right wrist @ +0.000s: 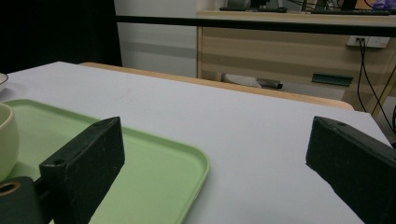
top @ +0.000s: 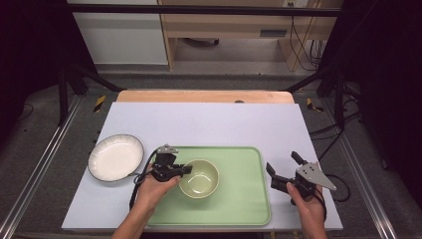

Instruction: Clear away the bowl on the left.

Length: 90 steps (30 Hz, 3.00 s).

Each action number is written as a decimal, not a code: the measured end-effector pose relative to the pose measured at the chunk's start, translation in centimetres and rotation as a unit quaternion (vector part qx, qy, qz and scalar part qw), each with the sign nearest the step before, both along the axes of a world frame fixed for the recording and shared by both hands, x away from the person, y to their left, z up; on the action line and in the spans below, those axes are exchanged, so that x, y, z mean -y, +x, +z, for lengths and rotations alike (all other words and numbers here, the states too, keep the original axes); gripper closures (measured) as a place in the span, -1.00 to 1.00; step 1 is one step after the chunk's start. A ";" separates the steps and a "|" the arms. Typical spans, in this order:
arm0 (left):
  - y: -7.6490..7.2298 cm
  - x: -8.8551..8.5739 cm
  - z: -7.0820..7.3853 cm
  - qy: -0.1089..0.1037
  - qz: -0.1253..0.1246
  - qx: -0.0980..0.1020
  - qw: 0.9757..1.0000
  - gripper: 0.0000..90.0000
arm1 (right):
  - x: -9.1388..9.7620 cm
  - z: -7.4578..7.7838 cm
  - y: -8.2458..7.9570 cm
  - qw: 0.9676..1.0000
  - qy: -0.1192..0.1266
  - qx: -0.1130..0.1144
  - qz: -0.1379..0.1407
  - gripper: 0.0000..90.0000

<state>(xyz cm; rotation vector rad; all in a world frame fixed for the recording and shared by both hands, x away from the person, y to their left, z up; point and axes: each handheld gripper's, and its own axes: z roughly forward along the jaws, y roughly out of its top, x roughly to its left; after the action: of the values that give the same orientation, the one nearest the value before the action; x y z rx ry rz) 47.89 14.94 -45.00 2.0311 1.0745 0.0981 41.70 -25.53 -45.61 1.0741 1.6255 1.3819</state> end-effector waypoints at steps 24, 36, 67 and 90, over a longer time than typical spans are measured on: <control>0.2 -0.1 -0.3 -0.012 0.007 -0.005 1.000 0.82 | -0.1 0.0 0.0 1.000 0.002 -0.002 0.001 -0.90; -0.6 -1.0 0.6 -0.003 0.010 0.053 0.999 0.13 | 0.0 0.0 0.0 1.000 0.001 -0.003 0.002 -0.90; -2.9 -10.6 4.4 -0.075 0.020 0.248 0.966 -0.87 | 0.4 0.4 -0.3 1.000 0.014 0.012 -0.011 -0.94; -4.2 -16.7 3.7 -0.051 0.073 0.282 0.955 -0.94 | 0.4 0.5 -0.3 1.000 0.011 0.017 -0.014 -0.95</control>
<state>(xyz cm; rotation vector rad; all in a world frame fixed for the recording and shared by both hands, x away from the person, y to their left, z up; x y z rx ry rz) 43.64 31.67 -41.29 1.6745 0.8356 0.6445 41.43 -25.96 -45.15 1.0768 1.5692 1.3945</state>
